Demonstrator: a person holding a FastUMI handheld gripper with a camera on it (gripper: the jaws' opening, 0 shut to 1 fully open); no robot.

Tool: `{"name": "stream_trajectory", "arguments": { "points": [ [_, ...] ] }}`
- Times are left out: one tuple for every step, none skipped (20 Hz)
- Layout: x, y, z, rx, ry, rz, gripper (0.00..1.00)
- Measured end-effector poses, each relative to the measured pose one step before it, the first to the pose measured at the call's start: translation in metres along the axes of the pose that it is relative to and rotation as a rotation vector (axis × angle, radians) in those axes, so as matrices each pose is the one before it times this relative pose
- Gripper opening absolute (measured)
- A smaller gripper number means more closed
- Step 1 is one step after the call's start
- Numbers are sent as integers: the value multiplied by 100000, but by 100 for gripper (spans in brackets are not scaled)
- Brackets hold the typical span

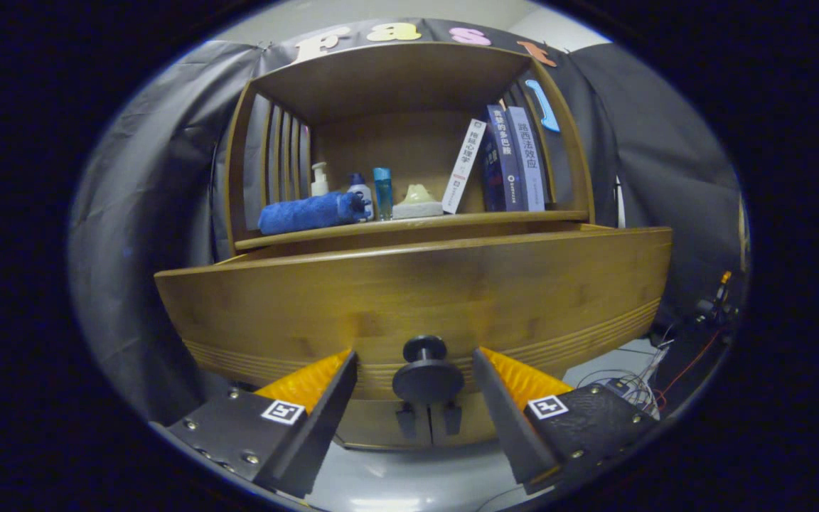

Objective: Pull open the drawer, take out the items inside it, and place them on the countertop above the cabinet.

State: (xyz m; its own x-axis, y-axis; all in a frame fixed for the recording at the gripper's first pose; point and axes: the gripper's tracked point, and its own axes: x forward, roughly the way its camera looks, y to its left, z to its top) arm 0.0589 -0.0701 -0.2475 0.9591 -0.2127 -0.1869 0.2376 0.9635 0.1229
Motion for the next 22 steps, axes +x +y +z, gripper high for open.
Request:
{"name": "stream_trajectory", "arguments": {
  "points": [
    [727, 76, 59, 290, 46, 98, 98],
    [512, 86, -105, -561, 501, 151, 97],
    [540, -71, 284, 210, 40, 413, 98],
    [769, -23, 23, -486, 394, 17, 98],
    [620, 41, 195, -261, -423, -210, 98],
    [552, 80, -83, -570, 387, -234, 99],
    [447, 53, 223, 188, 57, -150, 99],
    [551, 94, -22, 92, 1568, 55, 99],
    [520, -15, 30, -250, 1486, 112, 99],
    [498, 21, 149, -207, 1484, 114, 99],
    [551, 37, 9, -1268, 1729, -224, 99],
    [536, 5, 228, -1685, 316, -498, 99],
    [671, 12, 97, -1743, 612, -490, 98],
    [726, 100, 2, -1204, 467, -467, 98],
    [720, 59, 97, -728, 900, -397, 99],
    [792, 29, 293, -213, 590, -93, 99],
    [706, 110, 50, 249, 1984, -22, 99],
    [700, 20, 313, 800, 853, 57, 99],
    [614, 26, 173, 443, 1136, 110, 99],
    [426, -53, 78, 92, 979, 68, 99],
    [334, -19, 68, 186, 758, 25, 99],
    [193, 14, 243, -81, -1107, -206, 99]
  ]
}}
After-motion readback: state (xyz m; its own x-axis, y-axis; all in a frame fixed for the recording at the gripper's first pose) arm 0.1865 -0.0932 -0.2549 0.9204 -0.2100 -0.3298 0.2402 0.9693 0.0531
